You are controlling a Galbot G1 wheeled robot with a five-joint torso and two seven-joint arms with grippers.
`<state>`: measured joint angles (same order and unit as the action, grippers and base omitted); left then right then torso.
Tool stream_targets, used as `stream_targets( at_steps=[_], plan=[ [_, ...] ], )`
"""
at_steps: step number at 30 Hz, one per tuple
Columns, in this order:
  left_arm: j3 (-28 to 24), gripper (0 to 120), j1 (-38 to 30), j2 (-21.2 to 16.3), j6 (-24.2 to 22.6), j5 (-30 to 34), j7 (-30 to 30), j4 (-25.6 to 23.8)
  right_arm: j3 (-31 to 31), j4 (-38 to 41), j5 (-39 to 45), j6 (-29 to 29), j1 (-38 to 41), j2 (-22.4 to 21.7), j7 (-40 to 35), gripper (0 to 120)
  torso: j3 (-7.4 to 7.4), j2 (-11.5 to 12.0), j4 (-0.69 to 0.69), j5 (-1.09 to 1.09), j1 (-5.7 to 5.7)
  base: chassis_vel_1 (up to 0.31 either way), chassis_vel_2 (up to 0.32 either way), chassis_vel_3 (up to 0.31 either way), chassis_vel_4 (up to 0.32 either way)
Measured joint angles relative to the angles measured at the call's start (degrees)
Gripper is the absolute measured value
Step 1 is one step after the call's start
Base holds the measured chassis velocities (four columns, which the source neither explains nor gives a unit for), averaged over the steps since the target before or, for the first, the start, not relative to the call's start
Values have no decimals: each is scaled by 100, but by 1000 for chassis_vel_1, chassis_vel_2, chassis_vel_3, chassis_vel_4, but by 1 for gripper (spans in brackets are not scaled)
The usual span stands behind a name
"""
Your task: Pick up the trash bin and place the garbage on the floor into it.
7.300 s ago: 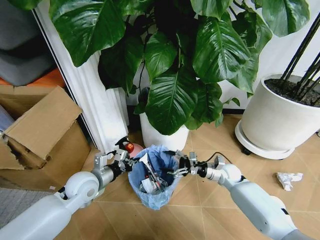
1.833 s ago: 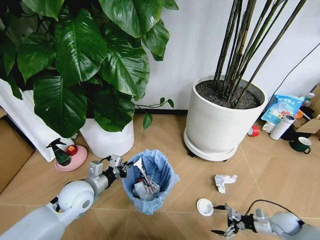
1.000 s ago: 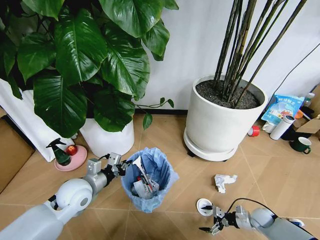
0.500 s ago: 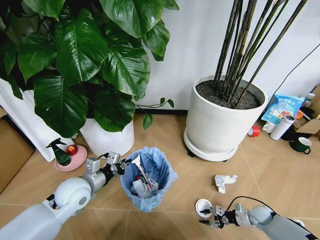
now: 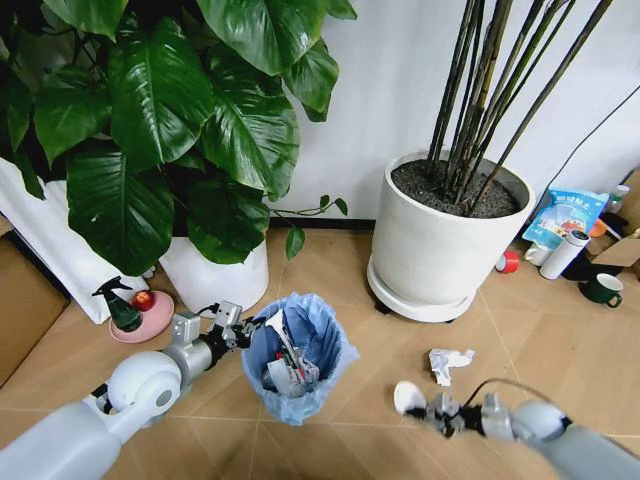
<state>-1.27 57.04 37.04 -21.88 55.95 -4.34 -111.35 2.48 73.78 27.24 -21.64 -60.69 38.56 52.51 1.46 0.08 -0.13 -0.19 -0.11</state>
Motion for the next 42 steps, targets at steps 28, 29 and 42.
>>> stream_targets(
  at_steps=[28, 29, 42],
  plan=[
    [-532, 0, -277, 328, -24, -92, -114, 88, -3069, 1482, 2004, 498, 3228, 250, 31, 0, 0, 1, 1, 2, 0, 0, 0, 0, 0],
    [-464, 0, -224, 307, -24, -96, -115, 68, -3256, 1393, 2017, 504, 3358, 364, 35, 0, 0, 1, 2, 1, 0, 0, 0, 0, 0],
    [-289, 0, -196, 249, -27, -14, -124, 24, -3855, 1107, 1988, 628, 3719, 673, -12, 22, 0, 1, -1, 1, 0, 0, 0, 0, 0]
  ],
)
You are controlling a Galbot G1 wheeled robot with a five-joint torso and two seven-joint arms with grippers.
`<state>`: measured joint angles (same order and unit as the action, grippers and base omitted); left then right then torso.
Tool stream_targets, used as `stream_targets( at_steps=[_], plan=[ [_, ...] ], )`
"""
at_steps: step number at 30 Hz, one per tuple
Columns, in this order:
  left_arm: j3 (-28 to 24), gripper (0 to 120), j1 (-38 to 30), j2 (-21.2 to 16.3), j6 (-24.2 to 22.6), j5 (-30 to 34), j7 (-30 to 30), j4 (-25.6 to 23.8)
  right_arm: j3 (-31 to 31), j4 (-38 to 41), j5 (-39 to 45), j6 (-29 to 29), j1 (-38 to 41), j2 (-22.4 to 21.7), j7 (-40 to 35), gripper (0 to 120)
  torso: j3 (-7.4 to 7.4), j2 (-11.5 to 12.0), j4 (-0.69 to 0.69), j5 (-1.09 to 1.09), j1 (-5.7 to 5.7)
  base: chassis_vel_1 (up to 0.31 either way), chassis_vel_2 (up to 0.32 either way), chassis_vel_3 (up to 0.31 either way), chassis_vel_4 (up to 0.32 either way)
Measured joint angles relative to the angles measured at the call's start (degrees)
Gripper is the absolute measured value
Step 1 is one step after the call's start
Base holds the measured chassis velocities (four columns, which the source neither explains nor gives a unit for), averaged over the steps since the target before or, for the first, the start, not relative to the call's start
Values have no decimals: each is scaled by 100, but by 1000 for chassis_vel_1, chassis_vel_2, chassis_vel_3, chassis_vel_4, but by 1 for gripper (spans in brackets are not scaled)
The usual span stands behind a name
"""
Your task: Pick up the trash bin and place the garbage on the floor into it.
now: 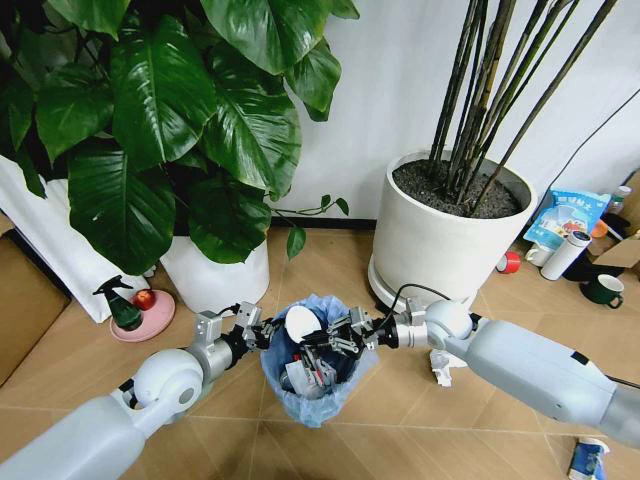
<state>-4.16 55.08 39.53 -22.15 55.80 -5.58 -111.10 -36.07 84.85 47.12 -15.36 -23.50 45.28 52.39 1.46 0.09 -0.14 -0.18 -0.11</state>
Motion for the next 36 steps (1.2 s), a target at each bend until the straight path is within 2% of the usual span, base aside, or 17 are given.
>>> stream_targets(
  at_steps=[3, 4, 9, 10, 12, 14, 18, 19, 21, 23, 24, 26, 28, 29, 30, 32, 36],
  plan=[
    [-1, 0, -22, -7, -1, 15, 19, 55, 32, 1, -24, 29, -18, -92, 23, 37, 0, 0, 0, 0, 0, 0, 0, 0, 0],
    [-1, 0, -22, -7, -1, 15, 19, 55, 32, 1, -24, 29, -18, -92, 23, 37, 0, 0, 0, 0, 0, 0, 0, 0, 0],
    [1, 0, -54, -28, -1, 48, 43, 97, 286, 20, -30, 47, -151, -158, 32, 58, 0, 0, 1, 1, 0, 0, 0, 0, 0],
    [1, 0, -54, -28, -1, 48, 43, 97, 286, 20, -30, 47, -151, -158, 32, 58, 0, 0, 1, 1, 0, 0, 0, 0, 0],
    [17, 0, -54, -50, -1, 53, 45, 99, 539, 29, -34, 71, -293, -246, -10, 69, 0, 0, 3, 1, 0, 0, 0, 0, 0],
    [31, 0, -54, -62, -1, 58, 46, 99, 775, 54, -38, 107, -441, -358, -50, 73, 0, 0, 3, 3, 0, 0, 0, 0, 0],
    [62, 0, -35, -85, -2, 67, 51, 91, 1902, 186, -76, 156, -1290, -1000, -220, 93, 0, -1, 1, 2, 0, 0, 0, 0, 0],
    [62, 0, -35, -85, -2, 67, 51, 91, 1902, 186, -76, 156, -1290, -1000, -220, 93, 0, -1, 1, 2, 0, 0, 0, 0, 0],
    [71, 0, -24, -75, -3, 62, 58, 86, 2595, 257, -138, 162, -2013, -1414, -415, 99, -1, -2, -3, 0, 1, 0, 0, 0, 0],
    [202, 0, 101, -79, -2, 27, 55, 46, 2824, 284, -90, 204, -2468, -1639, -902, 100, -1, -2, -8, -2, 1, 0, 0, 0, 0],
    [202, 0, 101, -79, -2, 27, 55, 46, 2824, 284, -90, 204, -2468, -1639, -902, 100, -1, -2, -8, -2, 1, 0, 0, 0, 0],
    [320, 0, 236, -104, 2, -5, 29, -36, 2872, 260, 48, 300, -2661, -1634, -1372, 100, -1, -2, 0, 2, 1, 0, 0, 0, 0],
    [370, 0, 270, -127, 3, -11, 0, -93, 2972, 218, 203, 377, -2975, -1541, -2031, 100, -1, -2, 2, 2, 1, 0, 0, 0, 0],
    [370, 0, 270, -127, 3, -11, 0, -93, 2972, 218, 203, 377, -2975, -1541, -2031, 100, -1, -2, 2, 2, 1, 0, 0, 0, 0],
    [371, 0, 264, -128, 3, -6, -5, -104, 3002, 215, 289, 425, -3077, -1487, -2373, 100, -1, -2, 4, 3, 1, 0, 0, 0, 0],
    [371, 0, 222, -127, 3, 7, -8, -108, 3014, 190, 477, 555, -3212, -1422, -2929, 100, -1, -2, 3, 1, 1, 0, 0, 0, 0],
    [369, 0, 200, -127, 3, 17, -7, -108, 2995, 143, 573, 764, -3270, -1440, -3296, 100, -1, -2, 0, 1, 1, 0, 0, 0, 0]
  ],
)
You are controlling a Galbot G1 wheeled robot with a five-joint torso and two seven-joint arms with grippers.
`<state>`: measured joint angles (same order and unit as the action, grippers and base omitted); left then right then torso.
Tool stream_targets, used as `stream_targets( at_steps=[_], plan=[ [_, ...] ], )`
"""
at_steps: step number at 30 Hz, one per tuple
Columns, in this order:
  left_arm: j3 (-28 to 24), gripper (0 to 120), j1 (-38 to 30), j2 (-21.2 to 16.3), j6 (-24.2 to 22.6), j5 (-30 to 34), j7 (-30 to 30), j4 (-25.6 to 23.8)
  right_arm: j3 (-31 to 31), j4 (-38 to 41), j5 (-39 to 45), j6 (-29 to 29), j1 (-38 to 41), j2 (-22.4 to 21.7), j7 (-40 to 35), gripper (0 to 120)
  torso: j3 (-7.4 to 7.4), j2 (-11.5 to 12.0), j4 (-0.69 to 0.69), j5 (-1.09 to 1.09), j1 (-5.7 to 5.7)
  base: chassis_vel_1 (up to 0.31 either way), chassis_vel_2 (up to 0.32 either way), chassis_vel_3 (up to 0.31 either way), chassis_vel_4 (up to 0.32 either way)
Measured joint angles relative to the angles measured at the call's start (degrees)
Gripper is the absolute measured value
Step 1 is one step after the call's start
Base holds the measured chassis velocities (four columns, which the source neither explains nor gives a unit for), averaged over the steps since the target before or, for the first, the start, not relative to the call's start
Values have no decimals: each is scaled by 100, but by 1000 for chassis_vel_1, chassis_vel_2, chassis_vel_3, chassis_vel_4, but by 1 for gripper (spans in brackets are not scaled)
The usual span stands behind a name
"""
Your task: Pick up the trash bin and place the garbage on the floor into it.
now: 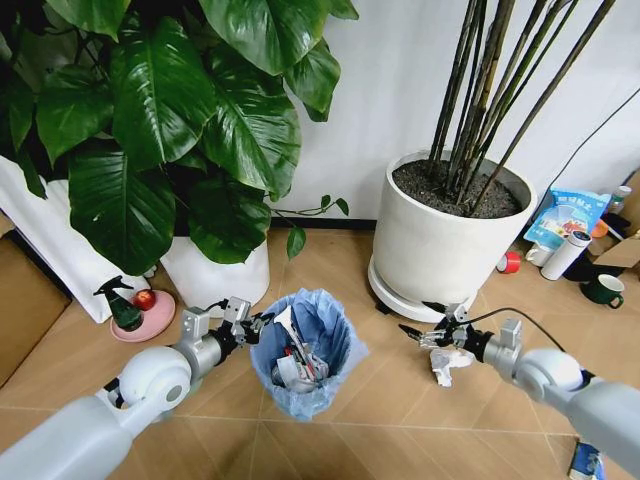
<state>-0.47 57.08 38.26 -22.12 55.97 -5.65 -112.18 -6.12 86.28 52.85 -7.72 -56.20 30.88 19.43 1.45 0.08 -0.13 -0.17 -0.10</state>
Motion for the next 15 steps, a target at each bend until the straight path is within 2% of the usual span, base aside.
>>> stream_targets(
  at_steps=[7, 15],
  plan=[
    [-1, 0, 49, 1, 5, -26, 11, 6, -18, -24, 19, 200, -148, -139, -320, 100, 1, 0, 2, -1, 0, 0, 0, 0, 0],
    [0, 0, 57, 9, 21, -43, 24, 40, 361, 13, 34, 262, -722, -149, -602, 100, 0, 0, 1, 0, 0, 0, 0, 0, 0]
  ],
)
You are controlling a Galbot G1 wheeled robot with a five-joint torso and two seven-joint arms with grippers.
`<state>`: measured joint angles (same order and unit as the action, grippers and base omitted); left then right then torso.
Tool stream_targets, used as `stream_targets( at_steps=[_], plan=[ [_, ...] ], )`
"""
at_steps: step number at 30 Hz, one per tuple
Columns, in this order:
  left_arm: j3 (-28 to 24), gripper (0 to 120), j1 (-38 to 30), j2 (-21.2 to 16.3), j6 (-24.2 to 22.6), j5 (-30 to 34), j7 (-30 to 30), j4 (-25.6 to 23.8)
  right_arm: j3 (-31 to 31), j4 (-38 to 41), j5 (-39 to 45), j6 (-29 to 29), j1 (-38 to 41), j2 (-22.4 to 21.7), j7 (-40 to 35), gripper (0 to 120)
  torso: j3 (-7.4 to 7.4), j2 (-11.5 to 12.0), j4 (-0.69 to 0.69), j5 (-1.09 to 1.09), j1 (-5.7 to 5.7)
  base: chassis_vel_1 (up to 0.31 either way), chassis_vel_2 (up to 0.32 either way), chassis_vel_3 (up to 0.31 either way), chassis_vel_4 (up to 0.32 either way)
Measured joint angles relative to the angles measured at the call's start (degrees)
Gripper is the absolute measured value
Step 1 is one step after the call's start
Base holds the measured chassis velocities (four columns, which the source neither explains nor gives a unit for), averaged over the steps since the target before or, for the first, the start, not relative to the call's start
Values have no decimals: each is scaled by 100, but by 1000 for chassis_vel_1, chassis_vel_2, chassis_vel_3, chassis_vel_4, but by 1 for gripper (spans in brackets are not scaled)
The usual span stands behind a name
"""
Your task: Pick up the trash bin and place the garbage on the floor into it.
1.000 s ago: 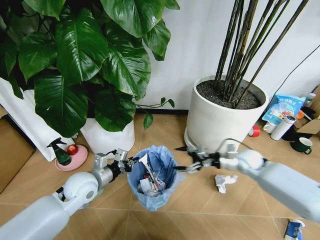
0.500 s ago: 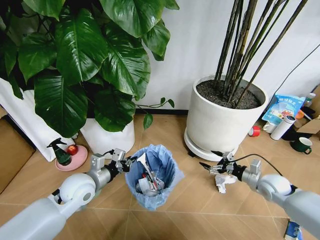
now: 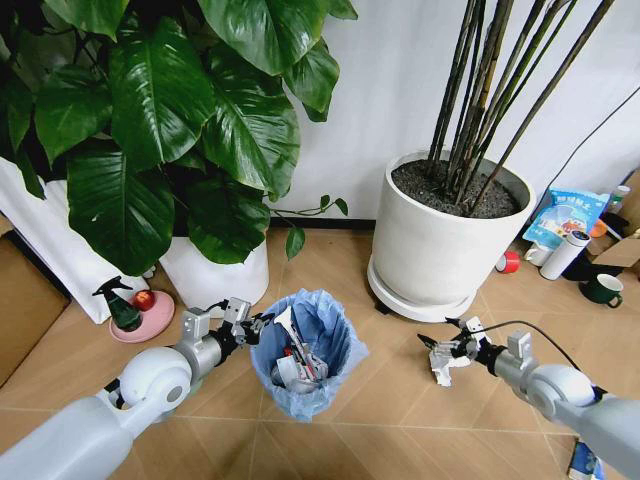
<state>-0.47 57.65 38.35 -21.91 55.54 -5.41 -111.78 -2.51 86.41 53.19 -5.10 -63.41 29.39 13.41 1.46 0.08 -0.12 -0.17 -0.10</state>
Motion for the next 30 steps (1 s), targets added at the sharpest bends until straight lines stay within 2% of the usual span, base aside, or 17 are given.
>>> stream_targets(
  at_steps=[8, 13, 18, 30],
  plan=[
    [19, 0, 1, -30, 7, 3, 9, -1, 649, 45, -2, 48, -869, -14, -224, 100, 0, 0, -1, 0, 0, 0, 0, 0, 0],
    [25, 0, 6, -24, 14, 3, 16, -2, 1243, -101, 7, 132, -1460, 310, -370, 100, 0, 0, -2, -1, 0, 0, 0, 0, 0],
    [26, 0, -9, -30, 14, 16, 16, -12, 1278, -317, 30, 201, -1432, 593, -410, 100, 0, 0, -2, 1, 0, 0, 0, 0, 0],
    [40, 0, -36, -76, 3, 79, -5, -65, 773, -1340, -48, 325, -495, 1458, -515, 100, 0, 1, 0, -1, -1, 0, 0, 0, 0]
  ],
)
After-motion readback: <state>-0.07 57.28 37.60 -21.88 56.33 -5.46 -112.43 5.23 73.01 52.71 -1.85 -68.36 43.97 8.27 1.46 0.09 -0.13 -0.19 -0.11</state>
